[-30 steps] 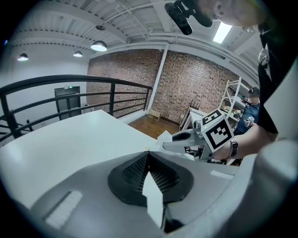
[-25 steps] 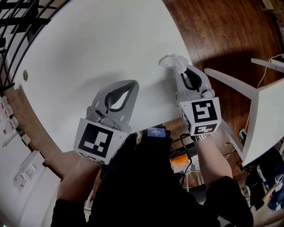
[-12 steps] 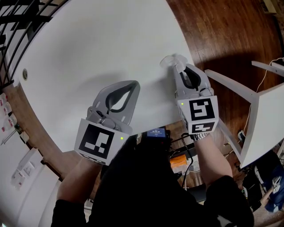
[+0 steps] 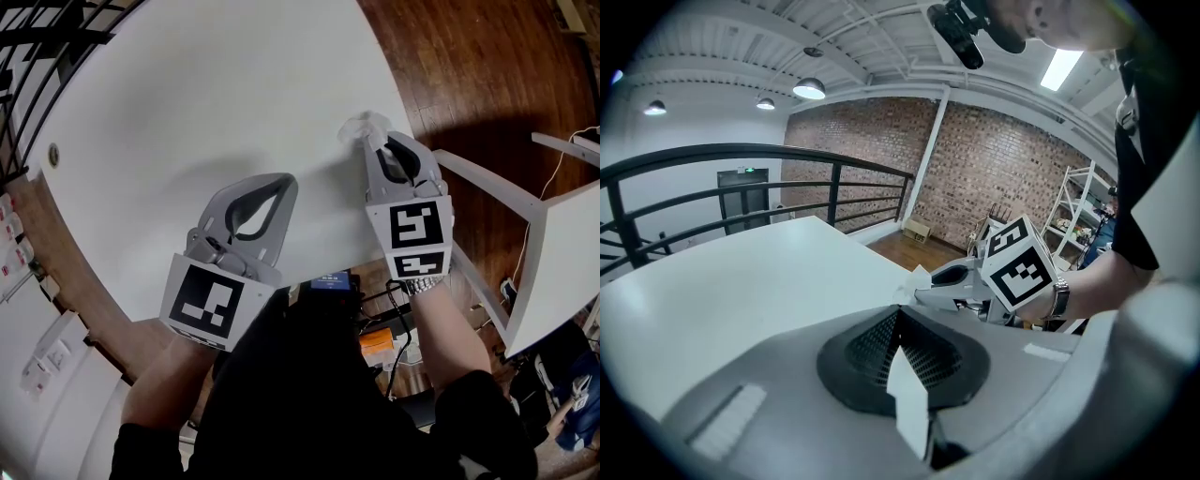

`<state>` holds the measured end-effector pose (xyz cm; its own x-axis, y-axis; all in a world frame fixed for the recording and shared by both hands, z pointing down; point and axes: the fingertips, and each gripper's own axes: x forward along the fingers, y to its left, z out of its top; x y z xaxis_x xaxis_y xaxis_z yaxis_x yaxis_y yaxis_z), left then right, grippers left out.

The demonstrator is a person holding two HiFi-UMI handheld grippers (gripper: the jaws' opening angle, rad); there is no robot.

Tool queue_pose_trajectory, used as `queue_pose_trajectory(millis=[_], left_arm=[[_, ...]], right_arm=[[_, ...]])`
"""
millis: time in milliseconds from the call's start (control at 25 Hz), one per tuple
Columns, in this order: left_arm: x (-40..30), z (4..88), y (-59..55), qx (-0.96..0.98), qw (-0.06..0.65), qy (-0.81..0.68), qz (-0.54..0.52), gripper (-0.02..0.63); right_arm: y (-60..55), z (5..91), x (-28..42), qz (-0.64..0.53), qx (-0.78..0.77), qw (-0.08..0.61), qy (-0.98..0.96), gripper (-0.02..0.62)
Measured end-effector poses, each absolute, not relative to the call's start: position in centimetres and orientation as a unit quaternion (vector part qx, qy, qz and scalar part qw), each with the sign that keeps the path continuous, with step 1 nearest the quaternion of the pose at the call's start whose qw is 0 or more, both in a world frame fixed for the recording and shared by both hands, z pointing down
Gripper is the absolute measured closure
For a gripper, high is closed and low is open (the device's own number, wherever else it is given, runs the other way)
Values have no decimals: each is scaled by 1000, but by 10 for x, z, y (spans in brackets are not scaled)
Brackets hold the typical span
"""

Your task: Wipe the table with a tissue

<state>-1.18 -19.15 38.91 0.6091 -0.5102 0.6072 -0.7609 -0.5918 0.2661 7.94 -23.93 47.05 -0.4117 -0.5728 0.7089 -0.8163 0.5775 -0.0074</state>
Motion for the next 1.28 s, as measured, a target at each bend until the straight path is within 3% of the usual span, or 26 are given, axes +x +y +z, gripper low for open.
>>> queue_pose_trajectory(millis=[1280], left_arm=[[-5, 379, -167, 871, 241, -357, 236, 592]], right_arm=[[-192, 448, 63, 168, 420, 320, -833, 569]])
